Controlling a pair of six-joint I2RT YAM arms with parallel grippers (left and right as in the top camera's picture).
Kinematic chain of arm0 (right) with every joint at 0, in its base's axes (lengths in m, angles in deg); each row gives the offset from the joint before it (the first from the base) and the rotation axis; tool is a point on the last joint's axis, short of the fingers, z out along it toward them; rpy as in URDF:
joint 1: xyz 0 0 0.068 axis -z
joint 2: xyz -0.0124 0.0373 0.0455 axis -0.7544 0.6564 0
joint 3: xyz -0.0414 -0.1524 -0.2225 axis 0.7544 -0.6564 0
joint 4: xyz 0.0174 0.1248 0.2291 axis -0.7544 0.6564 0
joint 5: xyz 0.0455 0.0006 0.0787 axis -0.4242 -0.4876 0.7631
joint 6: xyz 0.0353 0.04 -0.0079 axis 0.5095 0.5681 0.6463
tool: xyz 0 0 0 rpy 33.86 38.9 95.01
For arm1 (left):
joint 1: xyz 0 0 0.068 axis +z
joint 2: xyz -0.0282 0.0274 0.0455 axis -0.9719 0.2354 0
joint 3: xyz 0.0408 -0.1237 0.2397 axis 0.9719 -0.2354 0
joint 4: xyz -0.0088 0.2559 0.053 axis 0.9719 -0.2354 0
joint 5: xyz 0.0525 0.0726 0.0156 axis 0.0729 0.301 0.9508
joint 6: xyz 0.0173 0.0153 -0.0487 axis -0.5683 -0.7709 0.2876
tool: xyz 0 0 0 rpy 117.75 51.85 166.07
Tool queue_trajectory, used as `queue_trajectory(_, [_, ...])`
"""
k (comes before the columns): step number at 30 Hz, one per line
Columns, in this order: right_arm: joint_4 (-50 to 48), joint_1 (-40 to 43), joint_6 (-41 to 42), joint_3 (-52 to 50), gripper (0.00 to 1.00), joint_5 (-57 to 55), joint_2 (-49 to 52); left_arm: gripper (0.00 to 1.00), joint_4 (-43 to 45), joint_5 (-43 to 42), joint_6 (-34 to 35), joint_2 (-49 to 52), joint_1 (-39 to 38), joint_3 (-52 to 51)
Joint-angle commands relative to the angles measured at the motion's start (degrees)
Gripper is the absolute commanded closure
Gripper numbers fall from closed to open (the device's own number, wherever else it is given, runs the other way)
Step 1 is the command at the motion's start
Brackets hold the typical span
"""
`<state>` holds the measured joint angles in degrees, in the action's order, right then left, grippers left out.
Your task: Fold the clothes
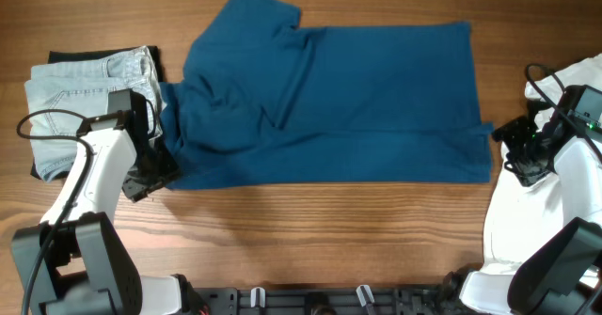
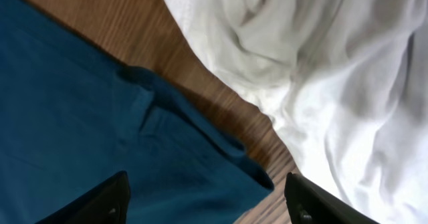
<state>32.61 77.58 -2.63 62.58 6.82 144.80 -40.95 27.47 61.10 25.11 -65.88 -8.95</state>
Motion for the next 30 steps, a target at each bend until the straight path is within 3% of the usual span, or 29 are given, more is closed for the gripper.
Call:
queue_trajectory(1, [-1.4, 0.2, -4.0, 0.8, 0.23, 4.5, -0.3, 0.43, -1.5, -6.4, -2.6, -1.7, 0.1, 4.9])
queue_trajectory(5, [0.2, 0.2, -5.3, -0.3, 0.23, 5.6, 0.1, 0.44, -0.7, -12.2, -2.7, -2.1, -0.5, 10.3])
queue_trajectory(9, [-1.9, 0.3, 1.1, -6.2, 0.21, -1.7, 3.0, 0.41, 3.3, -12.7, -2.8, -2.1, -2.3, 11.3])
queue_trajectory(11, [-7.5, 0.3, -1.4, -8.4, 0.17, 3.7, 5.3, 0.4, 3.9, -12.7, -5.0, -2.1, -3.3, 11.3])
queue_trajectory(15, [-10.0, 0.3, -1.5, -9.4, 0.18, 7.8, 8.0, 0.39, 3.9, -12.7, -5.7, -2.1, -4.0, 11.3])
queue_trajectory(16, [-11.1, 0.3, -1.5, -9.7, 0.21, 8.0, 8.2, 0.39, 4.0, -12.7, -5.7, -2.1, -4.0, 11.3])
queue_trajectory(18, [-13.0, 0.3, -1.4, -9.8, 0.45, 9.1, 8.2, 0.39, 4.3, -12.7, -5.7, -2.1, -4.0, 11.3])
queue_trajectory(19, [-13.7, 0.3, -1.4, -9.7, 0.61, 9.4, 8.1, 0.39, 4.4, -12.7, -5.7, -2.1, -4.0, 11.3])
queue_trajectory(20, [-13.7, 0.4, -1.4, -9.4, 0.86, 8.2, 8.0, 0.39, 4.5, -12.7, -5.7, -2.1, -4.0, 11.3])
queue_trajectory(21, [-12.9, 0.9, -1.4, -8.8, 0.96, 8.0, 7.6, 0.39, 4.5, -12.7, -5.7, -2.1, -4.0, 11.3])
queue_trajectory(30, [3.7, 3.8, -0.6, -1.5, 0.96, -6.1, 0.5, 0.37, 6.1, -14.7, -5.7, -2.1, -4.0, 11.3])
